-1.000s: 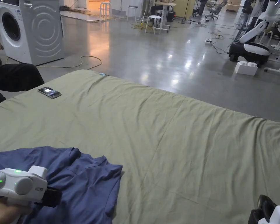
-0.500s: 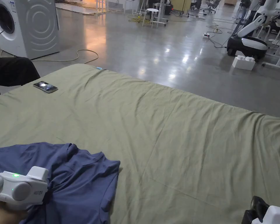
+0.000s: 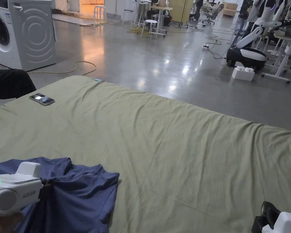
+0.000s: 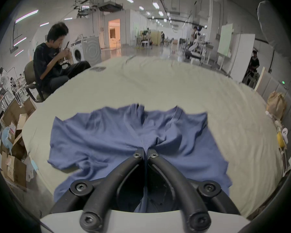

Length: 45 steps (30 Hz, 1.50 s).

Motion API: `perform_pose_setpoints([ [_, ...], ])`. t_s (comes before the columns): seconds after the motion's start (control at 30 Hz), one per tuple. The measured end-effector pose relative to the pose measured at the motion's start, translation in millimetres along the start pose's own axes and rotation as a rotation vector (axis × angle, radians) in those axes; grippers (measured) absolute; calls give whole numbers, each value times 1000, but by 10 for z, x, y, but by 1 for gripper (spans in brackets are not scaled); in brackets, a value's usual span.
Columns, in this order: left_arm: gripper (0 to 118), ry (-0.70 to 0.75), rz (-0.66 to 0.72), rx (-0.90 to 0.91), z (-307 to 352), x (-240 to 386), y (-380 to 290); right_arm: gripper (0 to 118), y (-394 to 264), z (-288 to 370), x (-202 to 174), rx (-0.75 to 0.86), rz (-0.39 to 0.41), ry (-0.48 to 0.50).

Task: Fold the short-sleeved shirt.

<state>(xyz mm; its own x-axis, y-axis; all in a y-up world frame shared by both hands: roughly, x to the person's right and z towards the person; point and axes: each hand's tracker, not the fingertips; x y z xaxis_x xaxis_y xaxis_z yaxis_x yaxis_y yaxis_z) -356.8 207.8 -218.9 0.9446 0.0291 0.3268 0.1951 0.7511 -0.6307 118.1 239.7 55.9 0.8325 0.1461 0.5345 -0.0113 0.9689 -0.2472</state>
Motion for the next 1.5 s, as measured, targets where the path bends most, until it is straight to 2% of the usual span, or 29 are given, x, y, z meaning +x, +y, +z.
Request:
perform_pose_setpoints([
  [0.23, 2, -55, -43, 160, 502, 401, 511, 3, 58, 86, 94, 32, -6, -9],
  [0.33, 2, -130, -37, 240, 350, 278, 367, 3, 73, 124, 148, 45, -9, -15],
  [0.4, 2, -149, -83, 293, 475, 457, 654, 3, 78, 150, 197, 51, -14, -20],
  [0.5, 2, -216, -100, 336, 496, 526, 647, 3, 89, 202, 285, 62, -20, -34],
  [0.53, 2, -240, -106, 355, 788, 971, 1035, 3, 89, 218, 324, 64, -25, -39],
  [0.6, 2, -289, -125, 399, 782, 970, 1090, 3, 86, 249, 402, 66, -32, -48],
  [0.63, 2, -303, -135, 408, 917, 1322, 1280, 3, 81, 265, 448, 67, -36, -50],
  [0.9, 2, -484, -209, 478, 1316, 2565, 1591, 3, 71, 407, 824, 82, -45, -107],
  [1.17, 2, -690, -292, 412, 1184, 3654, 1443, 3, 42, 531, 1118, 86, -58, -157],
  [1.37, 2, -767, -333, 275, 901, 4265, 797, 3, -26, 572, 1201, 70, -57, -167],
  [1.5, 4, -745, -369, 152, 661, 4445, 359, 3, -83, 550, 1206, 45, -52, -156],
])
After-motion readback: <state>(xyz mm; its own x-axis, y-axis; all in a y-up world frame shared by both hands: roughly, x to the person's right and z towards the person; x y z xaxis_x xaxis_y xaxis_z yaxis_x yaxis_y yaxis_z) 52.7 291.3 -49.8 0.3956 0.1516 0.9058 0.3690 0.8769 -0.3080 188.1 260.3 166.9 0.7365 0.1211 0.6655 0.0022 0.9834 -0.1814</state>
